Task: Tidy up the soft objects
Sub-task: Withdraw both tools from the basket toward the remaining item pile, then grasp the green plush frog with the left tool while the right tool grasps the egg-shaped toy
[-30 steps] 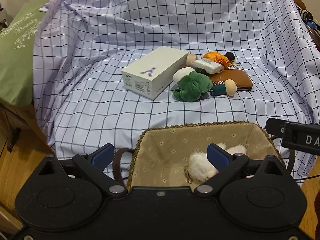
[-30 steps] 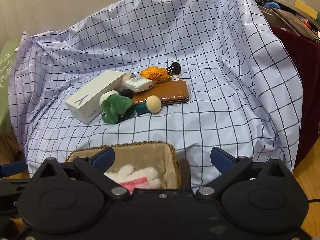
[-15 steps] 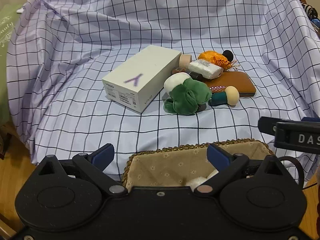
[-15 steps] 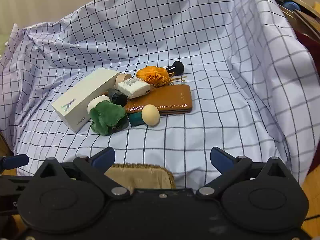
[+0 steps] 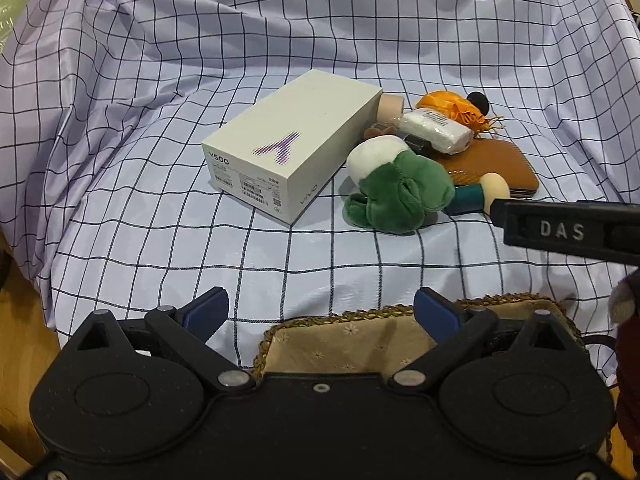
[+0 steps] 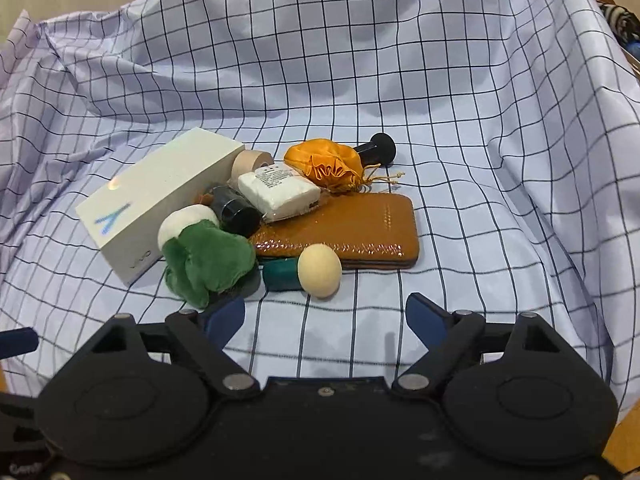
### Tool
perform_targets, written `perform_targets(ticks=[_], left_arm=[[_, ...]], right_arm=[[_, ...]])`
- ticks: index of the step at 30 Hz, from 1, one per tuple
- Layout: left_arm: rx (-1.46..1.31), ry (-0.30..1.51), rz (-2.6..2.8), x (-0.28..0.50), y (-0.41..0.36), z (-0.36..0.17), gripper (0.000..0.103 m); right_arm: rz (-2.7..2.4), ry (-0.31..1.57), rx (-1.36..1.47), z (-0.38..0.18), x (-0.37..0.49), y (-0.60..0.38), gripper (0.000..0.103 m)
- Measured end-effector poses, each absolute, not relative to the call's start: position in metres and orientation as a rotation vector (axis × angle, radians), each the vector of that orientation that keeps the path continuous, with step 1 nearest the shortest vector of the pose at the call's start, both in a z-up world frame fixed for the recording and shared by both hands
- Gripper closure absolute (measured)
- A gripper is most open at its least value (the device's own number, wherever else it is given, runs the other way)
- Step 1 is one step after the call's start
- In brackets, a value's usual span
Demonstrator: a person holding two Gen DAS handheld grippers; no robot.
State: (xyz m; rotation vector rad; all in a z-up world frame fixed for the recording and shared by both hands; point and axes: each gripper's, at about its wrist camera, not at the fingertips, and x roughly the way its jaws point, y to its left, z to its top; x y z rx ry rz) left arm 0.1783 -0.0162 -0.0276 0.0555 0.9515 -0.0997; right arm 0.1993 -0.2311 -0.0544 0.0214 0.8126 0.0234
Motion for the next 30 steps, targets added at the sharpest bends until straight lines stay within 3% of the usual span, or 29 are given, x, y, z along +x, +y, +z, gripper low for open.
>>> perform_targets(ticks=[23, 30], left_arm=[[0.034, 0.996, -0.115, 0.199, -0.004, -0.043, 0.007], [0.034, 0.99, -0.121, 0.2, -0.004, -0.042, 0.007]], right_arm=[[0.0, 0.861, -0.081, -0.085, 0.251, -0.205, 0.019], [0.0, 0.876, -0.089, -0.09, 0.256, -0.201, 0.04]])
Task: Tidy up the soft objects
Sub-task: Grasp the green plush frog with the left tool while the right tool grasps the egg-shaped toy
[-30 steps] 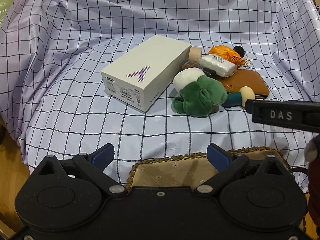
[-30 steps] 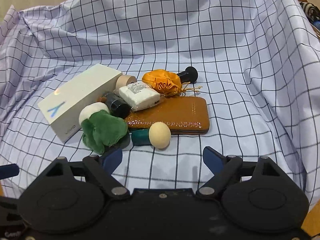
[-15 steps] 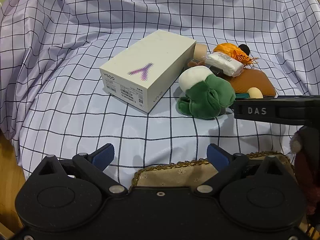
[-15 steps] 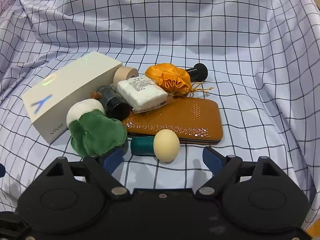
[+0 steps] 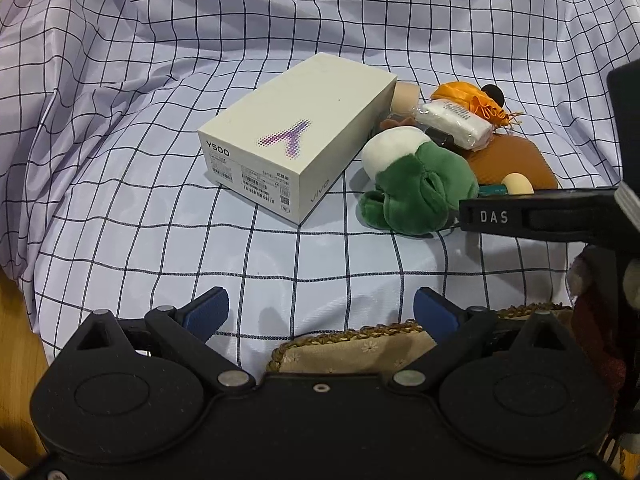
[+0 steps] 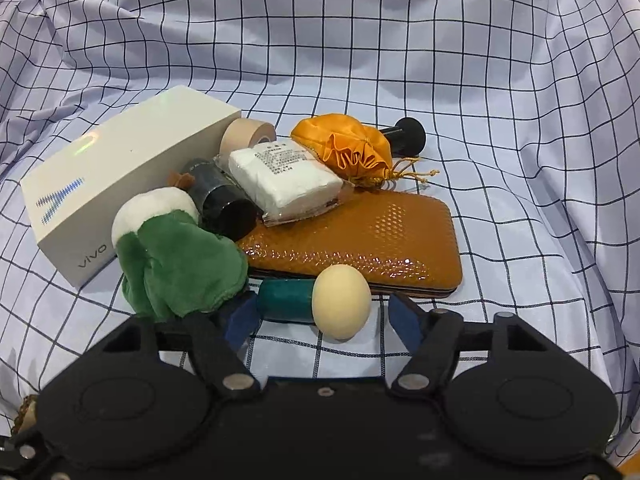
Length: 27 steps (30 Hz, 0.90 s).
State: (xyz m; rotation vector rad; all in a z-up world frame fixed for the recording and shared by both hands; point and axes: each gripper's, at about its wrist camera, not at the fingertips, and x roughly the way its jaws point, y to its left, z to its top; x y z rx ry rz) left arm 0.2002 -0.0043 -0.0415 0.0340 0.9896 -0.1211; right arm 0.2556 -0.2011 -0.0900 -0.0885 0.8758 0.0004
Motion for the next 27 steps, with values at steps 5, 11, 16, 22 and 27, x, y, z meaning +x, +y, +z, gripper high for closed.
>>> perform_targets(ticks=[5, 11, 16, 22, 27], left_arm=[[0.041, 0.98, -0.126, 0.202, -0.006, -0.038, 0.007], [0.031, 0.976, -0.146, 0.207, -0.013, -0.034, 0.007], [0.035, 0.963, -0.17, 0.214, -0.025, -0.028, 0.007], [0.031, 0.95, -0.199, 0.23, -0.04, -0.023, 0.007], [0.035, 0.946, -0.206, 0.243, -0.054, -0.023, 0.008]], right_arm=[[0.011, 0.876, -0.077, -0.089, 0.253, -0.202, 0.045], [-0.011, 0.848, -0.05, -0.081, 0.246, -0.211, 0.045], [-0.032, 0.844, -0.013, -0.077, 0.241, -0.225, 0.045], [-0.033, 0.836, 0.022, -0.072, 0.235, -0.236, 0.045], [-0.05, 0.832, 0.058, -0.069, 0.231, -0.248, 0.044]])
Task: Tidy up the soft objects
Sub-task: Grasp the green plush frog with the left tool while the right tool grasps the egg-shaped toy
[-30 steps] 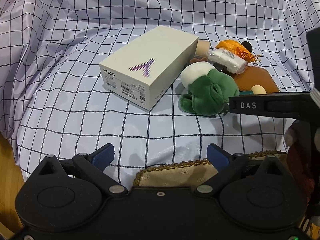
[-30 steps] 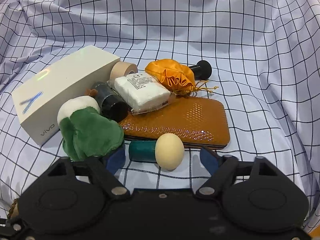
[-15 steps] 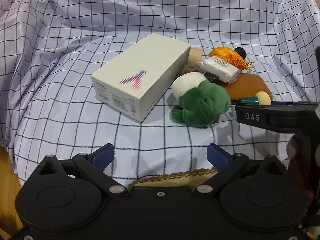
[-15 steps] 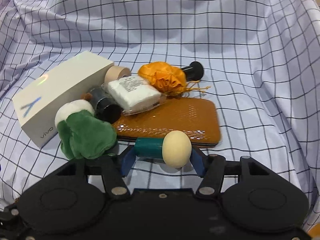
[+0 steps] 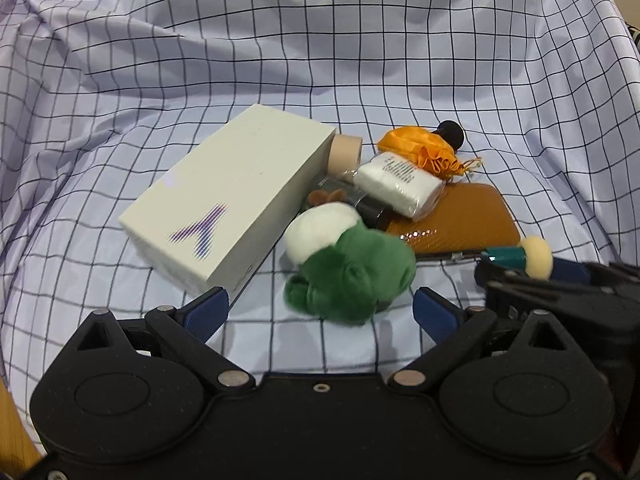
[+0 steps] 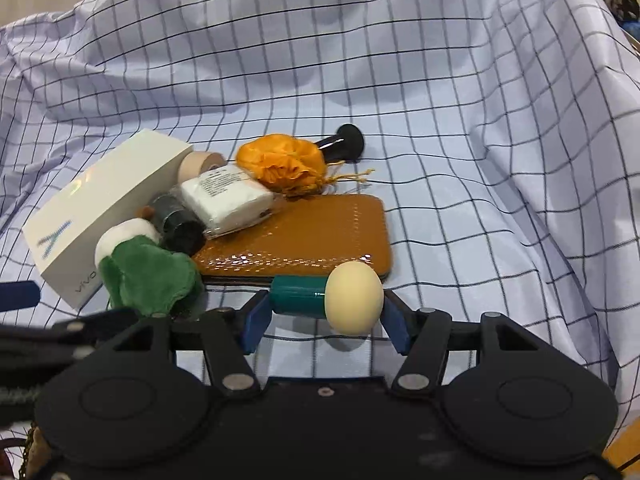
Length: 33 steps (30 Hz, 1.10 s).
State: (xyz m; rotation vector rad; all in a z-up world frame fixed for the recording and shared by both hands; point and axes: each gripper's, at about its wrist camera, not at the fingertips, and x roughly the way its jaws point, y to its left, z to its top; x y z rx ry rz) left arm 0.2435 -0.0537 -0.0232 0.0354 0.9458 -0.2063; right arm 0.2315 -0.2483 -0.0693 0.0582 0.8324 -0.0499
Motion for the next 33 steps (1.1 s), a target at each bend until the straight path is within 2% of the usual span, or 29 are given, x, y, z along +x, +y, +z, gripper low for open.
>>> perform_targets(ticks=[19, 21, 22, 25, 28, 33], left_arm=[[0.006, 0.982, -0.217, 0.285, -0.075, -0.051, 0.009], [-0.005, 0.98, -0.221, 0.287, -0.074, -0.052, 0.014], [-0.008, 0.981, -0.222, 0.287, -0.074, -0.052, 0.023], [0.002, 0.979, -0.218, 0.285, -0.074, -0.052, 0.035], [-0.008, 0.974, -0.229, 0.281, -0.072, -0.05, 0.039], [-0.013, 0.951, -0.235, 0.27, -0.069, -0.039, 0.04]], right_arm=[[-0.072, 0.841, 0.127, -0.073, 0.226, -0.273, 0.044], [-0.073, 0.841, 0.127, -0.073, 0.226, -0.273, 0.045], [-0.074, 0.841, 0.127, -0.073, 0.225, -0.273, 0.044], [-0.077, 0.841, 0.125, -0.073, 0.224, -0.273, 0.044], [-0.082, 0.84, 0.123, -0.072, 0.221, -0.273, 0.045], [-0.085, 0.836, 0.121, -0.069, 0.213, -0.271, 0.044]])
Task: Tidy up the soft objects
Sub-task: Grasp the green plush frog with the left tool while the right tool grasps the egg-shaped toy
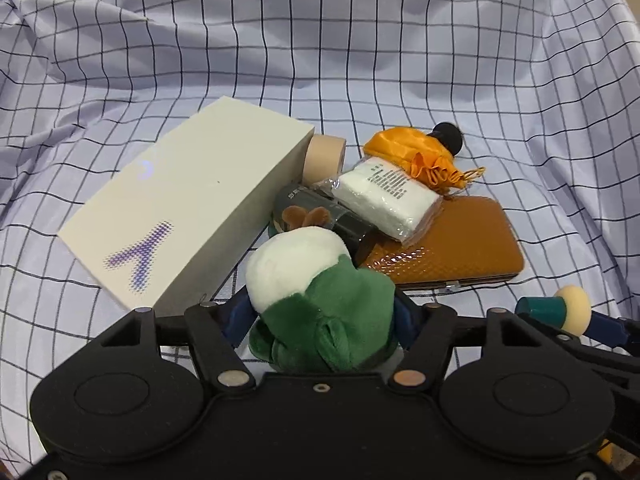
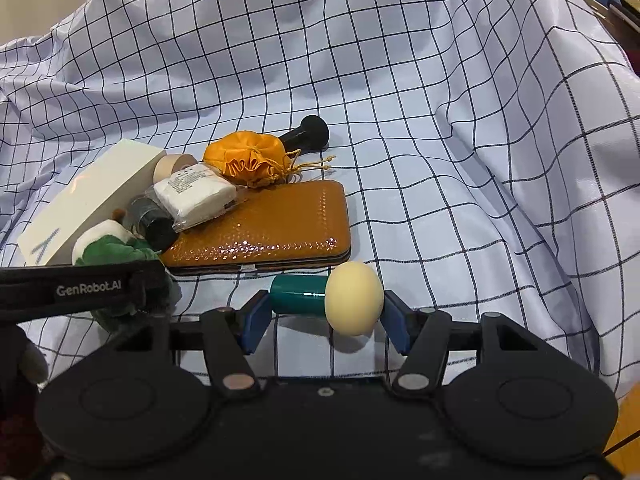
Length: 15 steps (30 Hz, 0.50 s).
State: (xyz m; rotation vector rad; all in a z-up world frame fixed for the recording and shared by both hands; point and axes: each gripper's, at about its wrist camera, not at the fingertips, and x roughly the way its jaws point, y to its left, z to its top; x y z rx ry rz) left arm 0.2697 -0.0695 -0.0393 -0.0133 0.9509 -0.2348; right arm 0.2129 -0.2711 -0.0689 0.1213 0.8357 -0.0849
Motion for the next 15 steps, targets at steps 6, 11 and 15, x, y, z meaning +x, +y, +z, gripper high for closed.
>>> perform_targets(ticks=[6, 11, 15], left_arm=[[-0.022, 0.911, -0.238, 0.247, -0.062, -0.017, 0.04], [-0.026, 0.885, -0.241, 0.218, -0.054, 0.0, 0.04], [-0.013, 0.866, -0.241, 0.191, -0.047, 0.011, 0.04]], right_arm=[[-0.082, 0.808, 0.119, -0.056, 0.193, -0.268, 0.044], [-0.062, 0.774, 0.112, -0.041, 0.167, -0.265, 0.045], [-0.035, 0.749, 0.113, -0.031, 0.141, -0.263, 0.045]])
